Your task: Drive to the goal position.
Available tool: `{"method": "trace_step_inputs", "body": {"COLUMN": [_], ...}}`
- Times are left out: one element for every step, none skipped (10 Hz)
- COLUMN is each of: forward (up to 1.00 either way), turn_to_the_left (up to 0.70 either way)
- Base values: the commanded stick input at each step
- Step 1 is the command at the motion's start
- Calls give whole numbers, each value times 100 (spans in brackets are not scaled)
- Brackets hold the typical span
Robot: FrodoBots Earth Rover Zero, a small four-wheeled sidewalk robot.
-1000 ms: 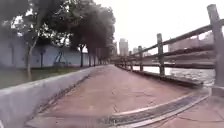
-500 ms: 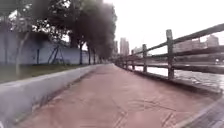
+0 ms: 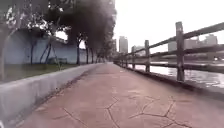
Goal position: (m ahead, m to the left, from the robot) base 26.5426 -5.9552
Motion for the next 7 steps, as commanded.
{"method": "trace_step_inputs", "body": {"forward": [100, 100, 100, 100, 100, 100, 100], "turn_to_the_left": [0, 0, 0, 0, 0, 0, 0]}}
